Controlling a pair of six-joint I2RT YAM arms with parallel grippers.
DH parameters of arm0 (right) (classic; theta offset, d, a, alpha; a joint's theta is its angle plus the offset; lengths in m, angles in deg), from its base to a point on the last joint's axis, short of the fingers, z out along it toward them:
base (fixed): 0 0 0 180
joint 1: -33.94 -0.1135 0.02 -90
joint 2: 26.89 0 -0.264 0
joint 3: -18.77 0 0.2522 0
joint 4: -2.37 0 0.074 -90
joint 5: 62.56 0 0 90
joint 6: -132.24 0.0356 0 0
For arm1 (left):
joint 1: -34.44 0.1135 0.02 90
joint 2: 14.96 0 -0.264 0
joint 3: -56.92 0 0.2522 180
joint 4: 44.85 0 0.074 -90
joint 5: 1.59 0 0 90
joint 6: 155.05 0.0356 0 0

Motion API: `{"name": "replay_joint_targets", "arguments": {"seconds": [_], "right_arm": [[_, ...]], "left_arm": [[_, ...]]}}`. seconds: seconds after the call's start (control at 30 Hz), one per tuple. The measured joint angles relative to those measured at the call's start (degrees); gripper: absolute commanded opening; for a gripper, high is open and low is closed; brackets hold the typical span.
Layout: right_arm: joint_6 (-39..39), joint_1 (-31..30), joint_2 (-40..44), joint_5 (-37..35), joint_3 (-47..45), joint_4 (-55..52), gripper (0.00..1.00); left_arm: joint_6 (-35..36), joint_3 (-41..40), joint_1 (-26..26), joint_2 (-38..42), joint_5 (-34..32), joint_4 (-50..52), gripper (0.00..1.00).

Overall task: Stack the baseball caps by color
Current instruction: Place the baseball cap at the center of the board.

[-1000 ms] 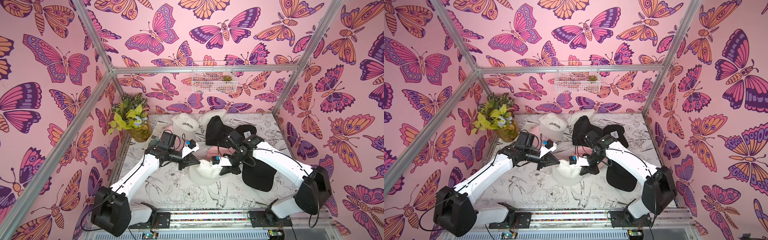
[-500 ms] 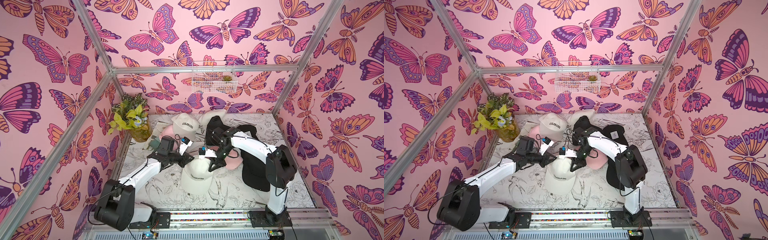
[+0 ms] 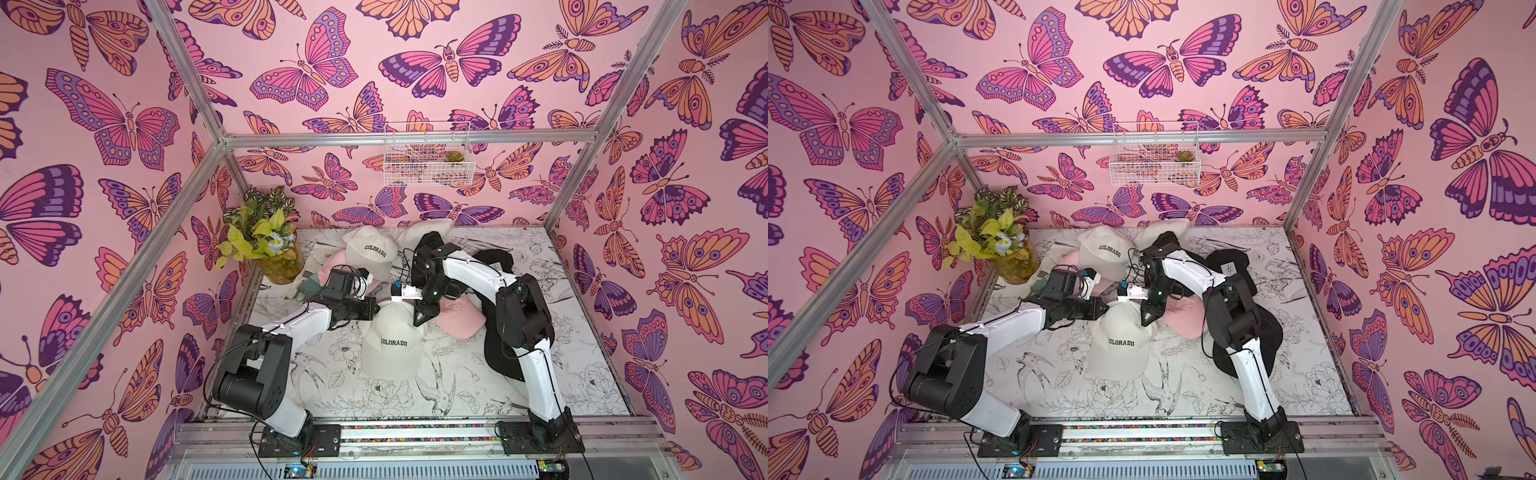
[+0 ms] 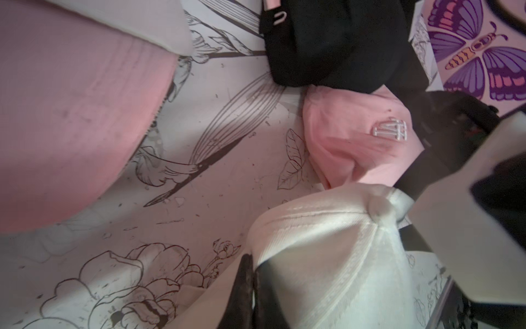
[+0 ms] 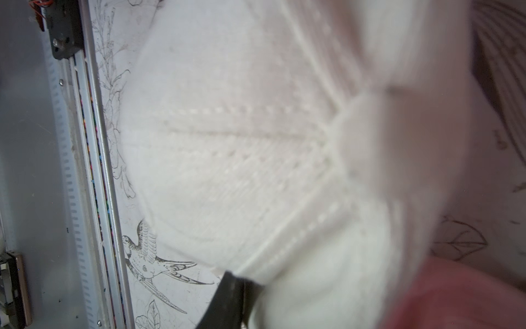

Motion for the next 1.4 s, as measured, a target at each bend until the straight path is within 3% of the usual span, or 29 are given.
{"name": "replay_joint_targets", "arguments": {"seconds": [0.2,0.23,0.33,0.43,0.5,0.63,0.87,1.13,1.4], "right_arm": [[-0.3,0.8,-1.6,-1.2,5.7,-2.6,0.35],[-0.2,0.9,-1.6,-1.1,6.2,-3.2,0.41],[1.2,0.9,-1.5,-0.6,6.8,-3.9,0.66],[3.6,0.9,-0.4,-0.9,4.7,-1.7,0.73],[6.0,0.9,1.5,-1.6,1.6,0.7,0.99],[14.0,0.9,8.2,-5.6,-6.0,8.8,0.99],[30.1,1.0,20.7,-8.4,-18.3,26.5,0.99],[52.3,1.0,33.0,-9.6,-38.9,45.7,0.99],[63.6,0.5,40.0,-8.3,-50.4,54.9,0.99]], "left_arm": [[-4.9,0.5,0.0,-0.1,-3.5,-1.7,0.0],[-5.6,0.8,0.0,-0.1,-4.0,-1.7,0.07],[-6.8,1.6,0.0,-0.1,-5.2,-2.0,0.45],[-8.2,2.0,0.2,0.1,-6.7,-2.1,0.7],[-9.5,2.0,0.3,0.6,-7.7,-1.8,0.79],[-11.6,2.0,0.9,3.6,-11.1,-1.5,0.92],[-16.8,0.8,1.7,9.7,-15.3,-1.7,1.0],[-23.6,-10.8,1.9,14.5,-8.0,-0.9,1.0],[-26.1,-18.7,1.9,14.7,-0.7,0.9,1.0]]}}
